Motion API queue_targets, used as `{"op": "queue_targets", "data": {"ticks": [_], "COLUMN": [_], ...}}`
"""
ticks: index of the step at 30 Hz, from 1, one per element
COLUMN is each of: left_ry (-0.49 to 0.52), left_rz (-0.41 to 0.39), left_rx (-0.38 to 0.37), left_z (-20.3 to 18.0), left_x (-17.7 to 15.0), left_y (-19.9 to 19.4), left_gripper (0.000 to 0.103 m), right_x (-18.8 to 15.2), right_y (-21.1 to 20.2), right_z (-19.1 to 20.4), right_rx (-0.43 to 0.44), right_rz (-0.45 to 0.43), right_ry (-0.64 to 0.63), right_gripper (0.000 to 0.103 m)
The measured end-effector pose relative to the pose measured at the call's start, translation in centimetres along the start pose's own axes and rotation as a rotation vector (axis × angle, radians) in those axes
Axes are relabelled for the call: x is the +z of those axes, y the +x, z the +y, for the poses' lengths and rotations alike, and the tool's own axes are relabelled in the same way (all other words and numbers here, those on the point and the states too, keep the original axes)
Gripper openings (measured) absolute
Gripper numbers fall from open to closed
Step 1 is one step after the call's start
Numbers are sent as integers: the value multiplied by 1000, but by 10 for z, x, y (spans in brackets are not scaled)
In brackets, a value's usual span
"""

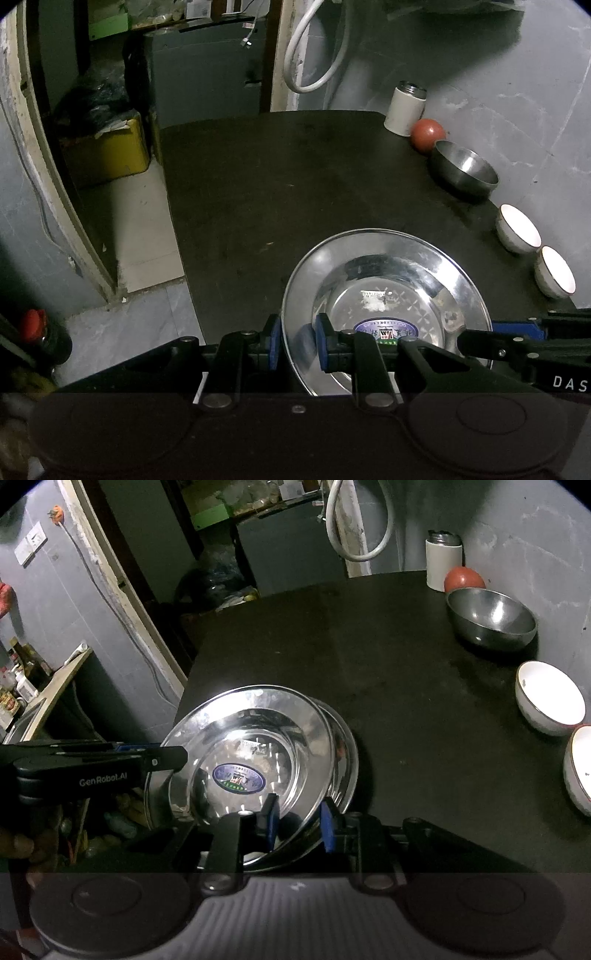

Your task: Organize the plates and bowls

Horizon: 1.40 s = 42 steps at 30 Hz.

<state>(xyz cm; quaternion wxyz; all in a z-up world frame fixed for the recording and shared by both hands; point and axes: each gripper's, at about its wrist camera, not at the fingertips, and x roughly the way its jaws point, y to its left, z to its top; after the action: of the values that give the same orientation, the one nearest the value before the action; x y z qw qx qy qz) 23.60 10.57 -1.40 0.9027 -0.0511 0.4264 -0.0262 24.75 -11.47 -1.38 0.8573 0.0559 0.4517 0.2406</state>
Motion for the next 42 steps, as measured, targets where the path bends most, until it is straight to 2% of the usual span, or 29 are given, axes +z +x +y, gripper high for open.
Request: {"op": "queue_targets", "data": {"ticks": [34, 42], "left_ry": [-13, 30], "left_rz": [27, 29], "left_rx": [11, 39], "left_z": [4, -2], "left_x": [-1, 1], "left_y": [13, 14], "left_gripper": [22, 23], "right_x": [5, 5], "right_y": [10, 12], "right_z": [6, 8], "right_rx": [-9, -11], "right_rz": [23, 26], "right_ry": [-19, -31], "right_gripper": [27, 29]}}
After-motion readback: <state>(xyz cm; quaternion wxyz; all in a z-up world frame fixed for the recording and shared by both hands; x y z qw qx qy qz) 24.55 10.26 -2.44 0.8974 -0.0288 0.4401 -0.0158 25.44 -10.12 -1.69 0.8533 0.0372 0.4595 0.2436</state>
